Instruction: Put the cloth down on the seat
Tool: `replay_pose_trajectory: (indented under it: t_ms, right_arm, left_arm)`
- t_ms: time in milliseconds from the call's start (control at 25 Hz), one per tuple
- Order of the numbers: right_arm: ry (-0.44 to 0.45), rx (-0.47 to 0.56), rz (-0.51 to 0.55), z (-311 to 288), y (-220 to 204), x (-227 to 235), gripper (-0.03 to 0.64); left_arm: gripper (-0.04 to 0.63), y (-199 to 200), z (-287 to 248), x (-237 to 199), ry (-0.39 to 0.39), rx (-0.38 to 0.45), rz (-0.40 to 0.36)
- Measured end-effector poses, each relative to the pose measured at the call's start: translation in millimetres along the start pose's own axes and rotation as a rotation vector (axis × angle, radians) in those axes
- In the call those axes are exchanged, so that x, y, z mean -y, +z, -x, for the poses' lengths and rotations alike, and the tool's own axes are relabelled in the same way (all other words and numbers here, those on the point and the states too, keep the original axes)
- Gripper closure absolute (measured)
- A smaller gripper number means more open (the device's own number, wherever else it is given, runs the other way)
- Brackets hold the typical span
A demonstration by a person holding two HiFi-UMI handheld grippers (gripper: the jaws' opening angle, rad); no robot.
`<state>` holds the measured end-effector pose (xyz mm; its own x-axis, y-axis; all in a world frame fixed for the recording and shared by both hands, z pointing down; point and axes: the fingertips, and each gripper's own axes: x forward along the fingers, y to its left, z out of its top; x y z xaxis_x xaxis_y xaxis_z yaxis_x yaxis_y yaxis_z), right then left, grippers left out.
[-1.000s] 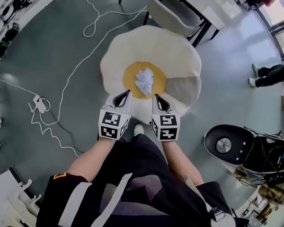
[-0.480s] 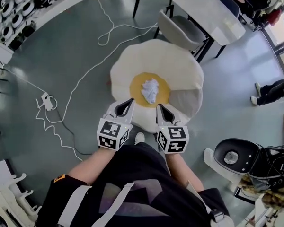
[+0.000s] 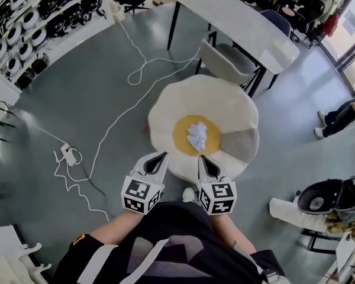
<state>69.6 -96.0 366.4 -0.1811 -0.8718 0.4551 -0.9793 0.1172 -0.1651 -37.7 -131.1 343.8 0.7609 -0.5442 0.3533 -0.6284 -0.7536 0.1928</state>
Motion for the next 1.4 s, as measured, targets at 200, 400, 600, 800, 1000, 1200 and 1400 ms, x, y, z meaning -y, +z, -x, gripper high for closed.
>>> replay_pose_trajectory:
  t_ms: [200,400,600,800,1000,1200,1400]
  right_arm:
    - [-0.032,0.006,0.012,-5.6,0.8,-42.8,0.617]
    - [-0.1,-0.013,-0.01,-0.5,-8.9,-69.0,0.617]
    - [-0.132,-0.043,-0.03,-1.0,-22.2,-93.6,0.617]
    - [-0.11,-0.052,-0.014,3.4,-25.1,-105.6,0.617]
    - [-0.105,-0.047,0.015,7.8,-23.4,-100.0,0.617]
    - [-0.096,-0.039,0.004,14.6,-27.5,-98.9,0.617]
    - [-0.103,-0.03,0.007,20.3,-26.1,-90.9,0.617]
  left_arm:
    - [0.592,-8.0,25.9,-32.1,-0.028,0.0,-0.012]
    - [0.592,-19.8,45.6,-42.2,-0.101,-0.002,-0.021]
    - [0.592,-20.2,58.3,-48.8,-0.168,-0.007,-0.041]
    - [0.592,-20.1,63.5,-45.6,-0.181,-0.01,-0.055]
    - [0.592,-11.6,62.2,-32.1,-0.178,0.016,-0.069]
    - [0.592,-12.7,62.2,-29.8,-0.154,0.021,-0.065]
    - [0.592,-11.7,60.7,-22.1,-0.152,0.025,-0.067]
